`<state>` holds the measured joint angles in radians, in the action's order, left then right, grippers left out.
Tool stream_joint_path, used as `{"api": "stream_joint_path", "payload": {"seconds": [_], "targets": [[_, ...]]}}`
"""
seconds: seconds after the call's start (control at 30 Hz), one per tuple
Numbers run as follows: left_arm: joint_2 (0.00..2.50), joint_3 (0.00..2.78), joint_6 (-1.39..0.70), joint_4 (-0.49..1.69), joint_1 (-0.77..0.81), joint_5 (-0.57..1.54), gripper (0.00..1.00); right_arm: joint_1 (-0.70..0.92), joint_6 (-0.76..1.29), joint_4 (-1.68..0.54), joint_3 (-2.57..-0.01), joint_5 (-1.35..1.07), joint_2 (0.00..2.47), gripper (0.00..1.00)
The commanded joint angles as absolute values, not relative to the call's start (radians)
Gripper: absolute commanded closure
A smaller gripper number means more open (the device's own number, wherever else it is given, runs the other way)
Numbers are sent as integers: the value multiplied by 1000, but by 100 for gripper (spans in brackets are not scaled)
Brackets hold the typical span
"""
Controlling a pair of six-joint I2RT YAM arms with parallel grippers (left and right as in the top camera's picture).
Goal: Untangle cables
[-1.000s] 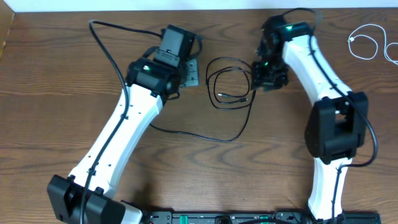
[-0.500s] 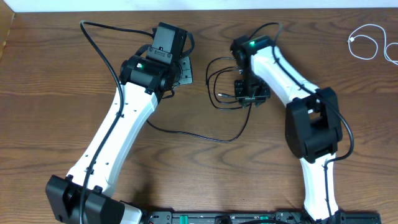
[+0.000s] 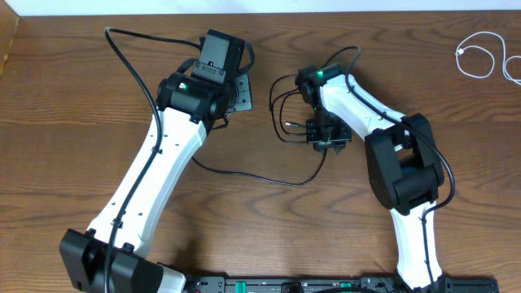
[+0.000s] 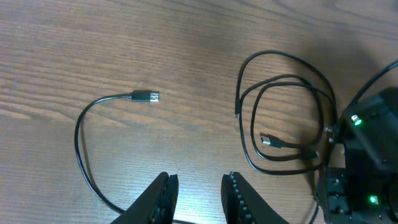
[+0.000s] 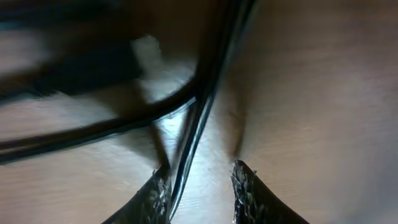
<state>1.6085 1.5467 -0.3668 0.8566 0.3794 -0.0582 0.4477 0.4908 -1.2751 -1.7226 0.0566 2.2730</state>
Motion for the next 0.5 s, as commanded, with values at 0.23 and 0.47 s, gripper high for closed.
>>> {"api": "stream_joint_path", "payload": {"seconds": [0.23,0.47], "targets": [[1609,1542,-371,860,375,-65,71,449,564,-1161,-1557,163,2284,88],[1609,1542,-371,859,375,-64,71,429,480,-1156,-1563,56,2277,99]]}}
